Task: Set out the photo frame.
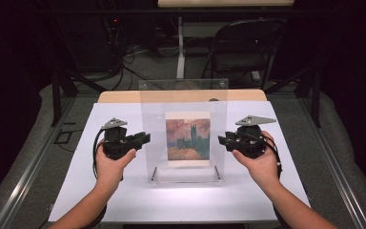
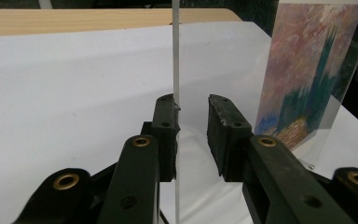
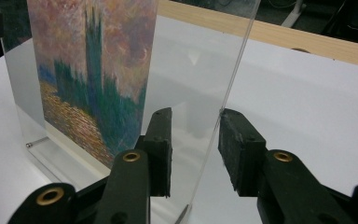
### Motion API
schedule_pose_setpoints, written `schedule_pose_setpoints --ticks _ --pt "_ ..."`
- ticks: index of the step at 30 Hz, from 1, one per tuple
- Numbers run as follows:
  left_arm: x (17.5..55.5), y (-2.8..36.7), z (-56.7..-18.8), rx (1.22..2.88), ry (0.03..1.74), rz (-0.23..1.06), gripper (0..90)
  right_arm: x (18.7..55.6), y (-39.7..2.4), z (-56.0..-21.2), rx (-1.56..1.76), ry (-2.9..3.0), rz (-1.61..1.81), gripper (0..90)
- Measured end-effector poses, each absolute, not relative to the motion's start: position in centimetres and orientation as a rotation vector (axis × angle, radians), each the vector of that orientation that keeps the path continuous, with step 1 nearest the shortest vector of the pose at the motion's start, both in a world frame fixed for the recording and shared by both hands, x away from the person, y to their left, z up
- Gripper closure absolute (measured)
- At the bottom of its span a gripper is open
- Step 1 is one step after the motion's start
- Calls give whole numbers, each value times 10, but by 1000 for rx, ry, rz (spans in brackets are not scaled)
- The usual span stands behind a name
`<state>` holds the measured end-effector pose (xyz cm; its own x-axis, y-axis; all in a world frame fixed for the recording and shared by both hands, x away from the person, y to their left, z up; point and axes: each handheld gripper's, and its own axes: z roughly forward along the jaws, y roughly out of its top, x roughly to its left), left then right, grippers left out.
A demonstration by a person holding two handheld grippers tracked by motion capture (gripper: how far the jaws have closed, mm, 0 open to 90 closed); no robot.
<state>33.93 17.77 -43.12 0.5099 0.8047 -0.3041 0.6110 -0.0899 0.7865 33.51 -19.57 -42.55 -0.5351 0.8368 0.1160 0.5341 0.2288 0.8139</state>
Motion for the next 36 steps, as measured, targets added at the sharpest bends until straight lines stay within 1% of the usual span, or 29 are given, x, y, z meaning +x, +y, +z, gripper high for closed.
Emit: schedule_pose_setpoints --ticks 36 --pt "295 180 -439 1802 1069 288 680 292 -200 -430 1216 2156 1288 647"
